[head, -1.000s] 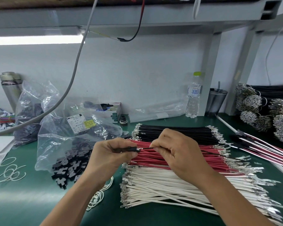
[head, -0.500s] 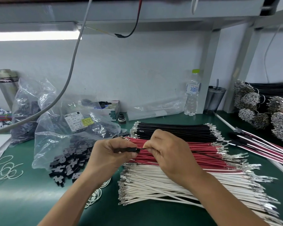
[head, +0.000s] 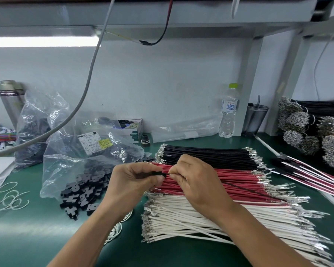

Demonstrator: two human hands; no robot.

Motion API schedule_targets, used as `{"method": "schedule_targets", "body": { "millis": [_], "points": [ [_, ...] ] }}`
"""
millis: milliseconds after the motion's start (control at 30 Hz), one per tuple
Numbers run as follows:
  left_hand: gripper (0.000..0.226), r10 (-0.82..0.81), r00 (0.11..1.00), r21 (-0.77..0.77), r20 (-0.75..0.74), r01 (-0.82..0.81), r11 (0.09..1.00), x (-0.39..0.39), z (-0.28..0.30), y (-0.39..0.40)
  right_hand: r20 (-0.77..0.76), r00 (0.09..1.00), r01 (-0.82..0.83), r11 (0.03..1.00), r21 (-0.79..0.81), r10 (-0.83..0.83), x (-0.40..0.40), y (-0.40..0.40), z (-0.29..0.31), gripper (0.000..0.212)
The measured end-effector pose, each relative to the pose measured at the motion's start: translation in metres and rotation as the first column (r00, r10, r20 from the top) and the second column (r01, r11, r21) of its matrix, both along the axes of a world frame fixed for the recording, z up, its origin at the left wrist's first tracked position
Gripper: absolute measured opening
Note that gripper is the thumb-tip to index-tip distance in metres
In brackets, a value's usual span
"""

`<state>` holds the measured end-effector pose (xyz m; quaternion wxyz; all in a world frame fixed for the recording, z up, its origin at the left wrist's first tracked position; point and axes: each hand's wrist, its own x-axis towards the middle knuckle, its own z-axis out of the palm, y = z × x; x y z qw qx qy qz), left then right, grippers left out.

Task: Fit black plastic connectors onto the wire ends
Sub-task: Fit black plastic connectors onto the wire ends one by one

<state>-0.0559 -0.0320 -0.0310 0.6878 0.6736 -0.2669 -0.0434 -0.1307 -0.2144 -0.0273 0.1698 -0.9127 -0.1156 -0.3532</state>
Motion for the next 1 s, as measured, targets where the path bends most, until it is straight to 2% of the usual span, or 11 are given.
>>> {"method": "schedule_targets", "body": {
  "millis": [67, 133, 200, 267, 400, 467, 567, 767, 833, 900, 1000],
  "points": [
    [0.024, 0.003, 1.0, 0.008, 0.009, -0.003, 1.0, 0.001, 0.0, -0.001, 0.028, 0.999, 0.018, 1.0, -0.021, -0.017, 0.002, 0.0, 0.0, 0.009],
    [0.021, 0.02, 1.0, 0.018, 0.019, -0.02, 1.0, 0.002, 0.001, -0.005, 0.115, 0.989, 0.105, 0.992, -0.074, -0.096, 0.004, -0.004, 0.005, 0.01],
    [0.015, 0.09, 0.996, -0.007, 0.007, -0.09, 0.996, 0.005, 0.003, -0.009, 0.223, 0.961, 0.197, 0.973, -0.125, -0.166, 0.006, -0.011, 0.01, 0.01],
    [0.013, 0.172, 0.984, -0.047, -0.047, -0.174, 0.984, 0.01, 0.004, -0.009, 0.239, 0.955, 0.211, 0.968, -0.136, -0.174, 0.005, -0.016, 0.009, 0.015],
    [0.014, 0.181, 0.965, -0.112, -0.19, -0.205, 0.972, 0.013, 0.003, -0.006, -0.02, 0.982, 0.178, 0.954, -0.241, -0.188, 0.009, -0.01, -0.004, 0.02],
    [0.01, 0.175, 0.961, -0.131, -0.216, -0.206, 0.97, 0.014, 0.003, -0.006, -0.087, 0.978, 0.164, 0.954, -0.249, -0.191, 0.013, -0.007, -0.007, 0.015],
    [0.015, 0.171, 0.955, -0.156, -0.241, -0.212, 0.965, 0.015, 0.003, -0.007, -0.085, 0.983, 0.142, 0.972, -0.188, -0.16, 0.013, -0.007, -0.007, 0.004],
    [0.007, 0.144, 0.944, -0.139, -0.298, -0.192, 0.972, 0.016, 0.003, -0.004, -0.17, 0.977, 0.124, 0.992, -0.034, -0.128, 0.01, -0.015, -0.005, 0.009],
    [0.006, 0.106, 0.937, -0.163, -0.333, -0.168, 0.972, 0.016, 0.005, -0.003, -0.178, 0.98, 0.098, 0.993, 0.061, -0.086, 0.009, -0.018, -0.002, 0.014],
    [0.014, 0.041, 0.928, -0.203, -0.37, -0.123, 0.971, 0.014, 0.006, -0.003, -0.148, 0.988, 0.059, 0.981, 0.185, -0.031, 0.005, -0.018, 0.001, 0.019],
    [0.026, -0.078, 0.908, -0.251, -0.411, -0.03, 0.968, 0.012, 0.007, -0.005, -0.064, 0.998, 0.01, 0.952, 0.305, 0.011, -0.003, -0.016, 0.004, 0.015]
  ]
}}
